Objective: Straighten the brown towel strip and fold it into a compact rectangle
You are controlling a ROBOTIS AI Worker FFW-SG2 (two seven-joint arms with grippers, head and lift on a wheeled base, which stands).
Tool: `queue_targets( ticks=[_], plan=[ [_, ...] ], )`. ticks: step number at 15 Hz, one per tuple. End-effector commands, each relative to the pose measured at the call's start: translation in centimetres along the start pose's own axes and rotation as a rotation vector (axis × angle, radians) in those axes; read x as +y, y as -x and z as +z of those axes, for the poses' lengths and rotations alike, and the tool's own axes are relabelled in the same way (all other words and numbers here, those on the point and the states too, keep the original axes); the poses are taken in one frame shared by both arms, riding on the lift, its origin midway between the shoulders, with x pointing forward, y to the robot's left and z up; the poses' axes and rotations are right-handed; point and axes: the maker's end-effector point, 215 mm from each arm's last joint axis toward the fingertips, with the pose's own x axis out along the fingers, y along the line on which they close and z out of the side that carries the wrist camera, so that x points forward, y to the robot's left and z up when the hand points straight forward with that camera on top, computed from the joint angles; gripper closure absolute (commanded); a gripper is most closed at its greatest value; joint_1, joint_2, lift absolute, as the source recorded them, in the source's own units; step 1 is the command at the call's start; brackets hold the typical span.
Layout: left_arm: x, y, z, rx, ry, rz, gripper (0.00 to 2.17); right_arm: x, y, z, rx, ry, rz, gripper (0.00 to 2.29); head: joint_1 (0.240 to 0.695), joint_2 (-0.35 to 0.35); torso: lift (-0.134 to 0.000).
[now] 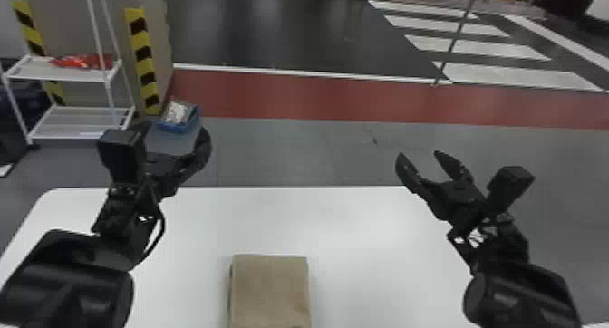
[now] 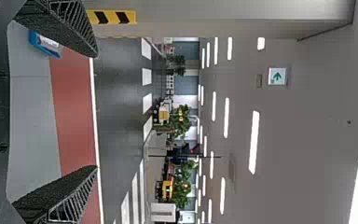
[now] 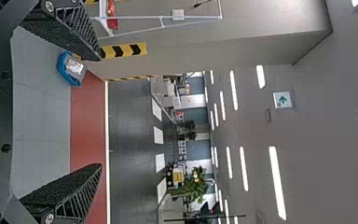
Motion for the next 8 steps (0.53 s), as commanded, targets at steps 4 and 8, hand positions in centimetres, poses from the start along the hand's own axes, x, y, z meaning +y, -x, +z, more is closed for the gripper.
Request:
queue_targets(
  ticks=[4, 8],
  plan=[
    [0.6, 0.8, -1.9, 0.055, -0.004, -0.003, 0.03, 3.2, -4.1, -3.3, 0.156, -0.076, -0.008, 0.09, 0.606, -0.166, 0.0],
    [1.3, 1.1, -3.1, 0.074, -0.027, 0.018, 0.04, 10.8, -5.7, -6.8, 0.269, -0.062, 0.083, 0.11, 0.631, -0.112, 0.0]
  ],
)
